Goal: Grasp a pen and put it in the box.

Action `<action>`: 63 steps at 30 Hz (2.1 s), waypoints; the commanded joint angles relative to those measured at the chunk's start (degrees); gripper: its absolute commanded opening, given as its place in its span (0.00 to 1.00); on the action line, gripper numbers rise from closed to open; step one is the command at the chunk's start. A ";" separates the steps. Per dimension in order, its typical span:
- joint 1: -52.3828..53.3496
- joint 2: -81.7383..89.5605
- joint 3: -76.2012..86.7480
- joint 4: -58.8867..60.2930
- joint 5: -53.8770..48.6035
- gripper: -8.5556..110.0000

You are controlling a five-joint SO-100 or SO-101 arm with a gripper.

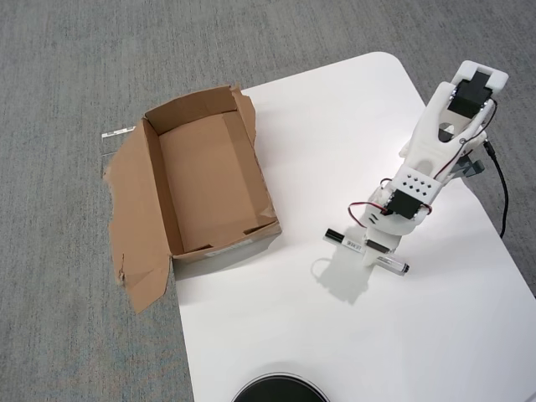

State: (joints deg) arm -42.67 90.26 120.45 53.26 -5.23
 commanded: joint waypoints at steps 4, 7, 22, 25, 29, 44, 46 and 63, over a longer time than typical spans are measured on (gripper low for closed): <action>-0.31 -0.18 -1.36 0.26 -0.04 0.07; -0.31 -0.18 -1.36 0.26 -0.04 0.07; 0.66 0.88 -1.45 0.44 -0.22 0.07; 0.66 3.16 -1.54 0.44 -0.22 0.07; 0.66 7.73 -1.54 0.53 -0.31 0.07; 3.47 24.61 -1.54 4.39 -0.48 0.07; 6.02 28.13 -1.54 4.39 -0.48 0.07; 29.49 32.43 -21.40 3.60 -0.48 0.07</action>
State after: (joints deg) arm -14.81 121.64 103.67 57.48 -5.49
